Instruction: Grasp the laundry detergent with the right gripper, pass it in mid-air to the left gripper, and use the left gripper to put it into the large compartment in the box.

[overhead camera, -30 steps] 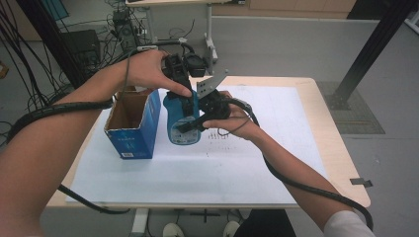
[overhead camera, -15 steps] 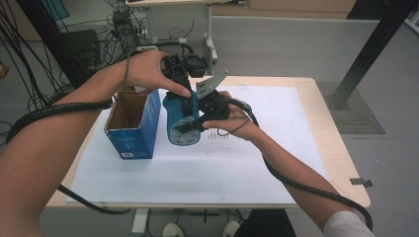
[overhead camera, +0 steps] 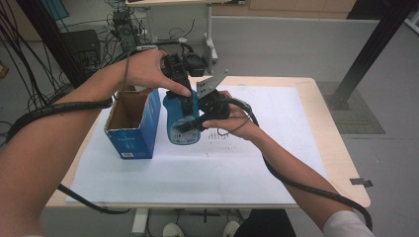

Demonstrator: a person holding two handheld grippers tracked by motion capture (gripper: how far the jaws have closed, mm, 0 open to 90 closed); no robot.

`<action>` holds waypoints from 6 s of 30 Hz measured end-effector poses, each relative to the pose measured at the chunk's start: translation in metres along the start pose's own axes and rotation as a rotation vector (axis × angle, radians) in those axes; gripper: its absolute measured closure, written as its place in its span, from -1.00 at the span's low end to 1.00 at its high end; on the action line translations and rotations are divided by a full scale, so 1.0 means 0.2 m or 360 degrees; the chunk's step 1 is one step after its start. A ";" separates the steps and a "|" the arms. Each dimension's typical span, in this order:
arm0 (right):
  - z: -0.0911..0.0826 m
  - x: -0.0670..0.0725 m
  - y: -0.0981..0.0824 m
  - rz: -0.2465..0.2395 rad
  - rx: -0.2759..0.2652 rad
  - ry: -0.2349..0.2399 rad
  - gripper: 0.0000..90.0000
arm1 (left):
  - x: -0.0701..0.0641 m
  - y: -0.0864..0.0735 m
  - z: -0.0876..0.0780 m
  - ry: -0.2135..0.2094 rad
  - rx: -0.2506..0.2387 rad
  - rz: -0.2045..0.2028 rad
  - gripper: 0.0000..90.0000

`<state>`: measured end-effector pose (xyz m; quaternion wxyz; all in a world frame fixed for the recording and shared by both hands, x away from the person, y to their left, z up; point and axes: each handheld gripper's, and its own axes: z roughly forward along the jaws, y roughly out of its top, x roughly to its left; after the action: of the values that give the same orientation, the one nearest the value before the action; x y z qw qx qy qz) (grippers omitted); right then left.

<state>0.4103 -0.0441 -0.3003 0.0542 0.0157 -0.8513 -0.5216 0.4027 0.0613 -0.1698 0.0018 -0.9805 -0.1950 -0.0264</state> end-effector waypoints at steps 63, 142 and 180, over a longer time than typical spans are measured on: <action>-0.02 0.00 0.00 -0.0024 -0.0006 -0.0008 -0.04 | -0.01 0.02 0.02 -0.0076 0.0013 0.0078 -0.24; 0.00 -0.02 -0.03 -0.0021 -0.0037 0.0028 -0.07 | 0.00 0.02 0.03 -0.0103 0.0024 0.0074 -0.22; -0.02 -0.01 -0.04 0.0038 -0.0048 0.0061 -0.13 | -0.01 0.03 0.02 -0.0113 0.0020 0.0059 -0.22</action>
<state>0.4128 -0.0517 -0.3059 0.0769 0.0147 -0.8422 -0.5334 0.4035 0.0553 -0.1746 0.0014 -0.9842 -0.1768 0.0096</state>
